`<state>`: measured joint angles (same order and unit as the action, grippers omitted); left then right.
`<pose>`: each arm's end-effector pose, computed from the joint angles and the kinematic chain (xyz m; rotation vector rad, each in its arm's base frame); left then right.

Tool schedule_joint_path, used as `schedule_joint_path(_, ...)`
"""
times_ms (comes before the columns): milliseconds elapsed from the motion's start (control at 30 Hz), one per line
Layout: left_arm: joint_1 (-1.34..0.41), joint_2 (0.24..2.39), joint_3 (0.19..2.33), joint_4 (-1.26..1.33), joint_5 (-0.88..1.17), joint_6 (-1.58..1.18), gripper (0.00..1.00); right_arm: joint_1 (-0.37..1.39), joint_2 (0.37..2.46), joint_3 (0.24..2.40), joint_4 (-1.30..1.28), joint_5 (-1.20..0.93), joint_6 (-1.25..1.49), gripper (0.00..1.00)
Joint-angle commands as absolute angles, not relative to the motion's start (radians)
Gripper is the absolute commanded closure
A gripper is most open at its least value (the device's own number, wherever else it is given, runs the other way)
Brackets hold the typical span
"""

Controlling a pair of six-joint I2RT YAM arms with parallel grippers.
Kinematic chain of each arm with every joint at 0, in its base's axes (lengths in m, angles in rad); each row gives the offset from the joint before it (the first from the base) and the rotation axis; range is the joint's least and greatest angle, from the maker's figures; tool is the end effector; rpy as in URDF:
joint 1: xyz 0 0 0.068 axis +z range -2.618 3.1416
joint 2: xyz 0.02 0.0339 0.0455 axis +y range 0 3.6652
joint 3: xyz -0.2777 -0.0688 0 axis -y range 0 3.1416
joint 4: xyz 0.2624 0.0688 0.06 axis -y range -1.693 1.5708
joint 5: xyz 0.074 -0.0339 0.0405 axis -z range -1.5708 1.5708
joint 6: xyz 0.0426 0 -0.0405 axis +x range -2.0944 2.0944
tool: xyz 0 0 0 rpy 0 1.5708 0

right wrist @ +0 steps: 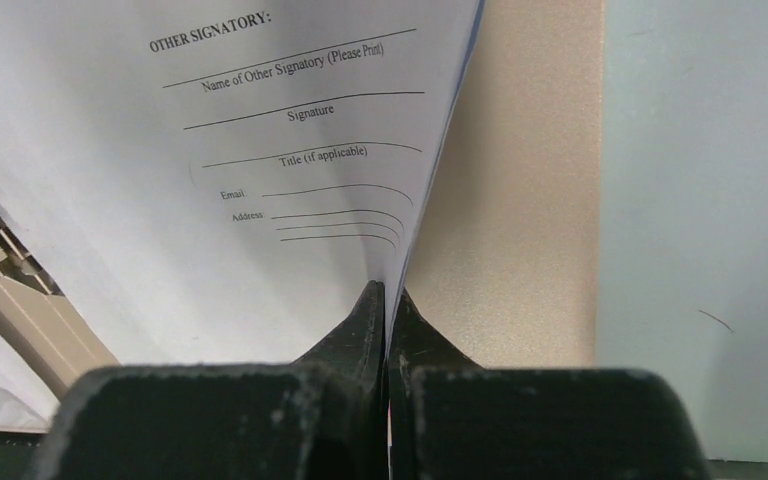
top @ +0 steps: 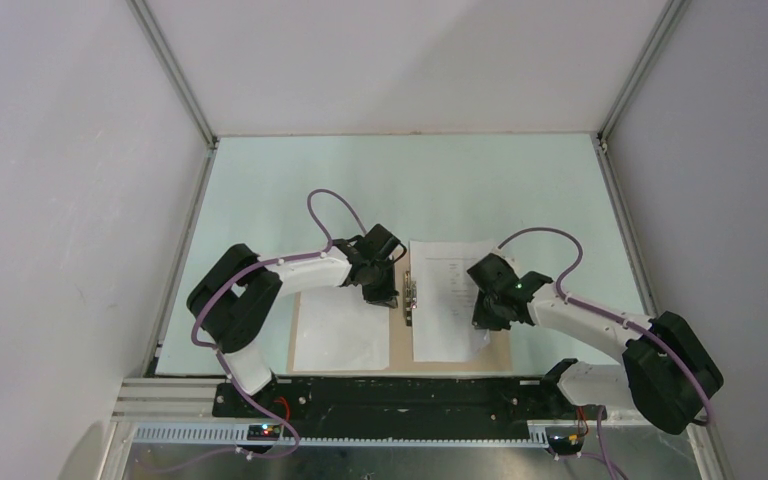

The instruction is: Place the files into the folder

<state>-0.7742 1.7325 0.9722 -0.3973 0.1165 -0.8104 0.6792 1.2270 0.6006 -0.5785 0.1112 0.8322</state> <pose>0.2417 -0.2433 0.1437 -0.0169 2.8830 -0.5482 0.1709 0.1319 0.1611 0.2419 2.7797 0.2410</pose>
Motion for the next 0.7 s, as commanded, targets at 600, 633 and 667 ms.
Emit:
schedule_joint_path(600,-0.787,1.768,0.928,-0.448,0.082,-0.779,0.88,0.778,1.21,0.63,-0.64,0.21,0.89,1.0)
schedule_joint_path(633,-0.786,1.767,0.928,-0.448,0.082,-0.779,0.88,0.781,1.212,0.63,-0.638,0.211,0.889,1.0)
schedule_joint_path(667,-0.786,1.767,0.928,-0.448,0.082,-0.779,0.88,0.782,1.214,0.63,-0.634,0.212,0.889,1.0)
